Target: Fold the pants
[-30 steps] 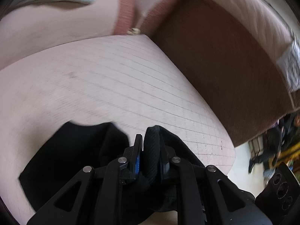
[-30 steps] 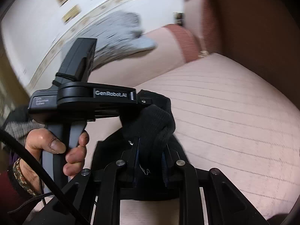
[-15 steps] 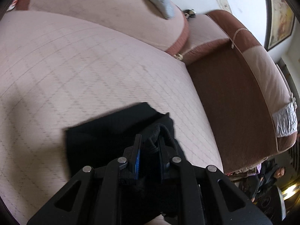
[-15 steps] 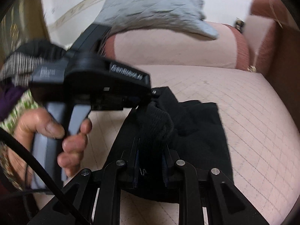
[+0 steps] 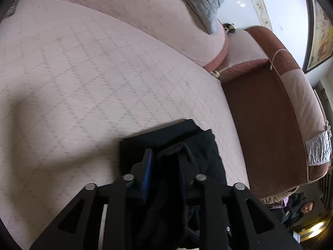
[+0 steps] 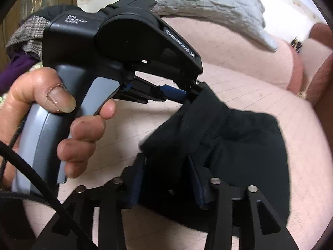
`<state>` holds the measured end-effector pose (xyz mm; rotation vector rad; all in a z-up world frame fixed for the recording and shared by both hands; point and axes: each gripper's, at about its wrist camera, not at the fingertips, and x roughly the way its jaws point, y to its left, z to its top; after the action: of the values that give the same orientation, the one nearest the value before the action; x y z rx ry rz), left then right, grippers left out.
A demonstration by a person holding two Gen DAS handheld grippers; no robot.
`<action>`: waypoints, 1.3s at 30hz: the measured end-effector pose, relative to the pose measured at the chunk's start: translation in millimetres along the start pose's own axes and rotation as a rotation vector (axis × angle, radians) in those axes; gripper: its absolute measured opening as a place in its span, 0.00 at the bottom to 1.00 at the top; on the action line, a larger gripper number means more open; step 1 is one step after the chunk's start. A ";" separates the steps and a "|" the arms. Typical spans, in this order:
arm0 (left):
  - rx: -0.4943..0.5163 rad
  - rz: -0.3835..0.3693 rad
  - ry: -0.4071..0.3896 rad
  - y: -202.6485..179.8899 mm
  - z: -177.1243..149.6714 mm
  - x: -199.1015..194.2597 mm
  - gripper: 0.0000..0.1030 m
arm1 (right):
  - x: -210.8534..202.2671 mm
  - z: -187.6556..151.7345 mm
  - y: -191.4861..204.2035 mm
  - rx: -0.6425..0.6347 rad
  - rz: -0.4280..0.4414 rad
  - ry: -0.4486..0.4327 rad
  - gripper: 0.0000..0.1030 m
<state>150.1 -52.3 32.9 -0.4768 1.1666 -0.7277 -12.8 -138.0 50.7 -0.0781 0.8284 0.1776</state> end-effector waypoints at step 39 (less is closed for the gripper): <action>0.026 0.164 -0.048 -14.9 -17.9 14.5 0.48 | -55.3 -50.4 -121.0 0.436 0.138 0.009 0.60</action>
<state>132.4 -72.6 27.6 -0.3700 1.1355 -0.5864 -63.3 -270.9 57.6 0.3887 0.8662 0.1235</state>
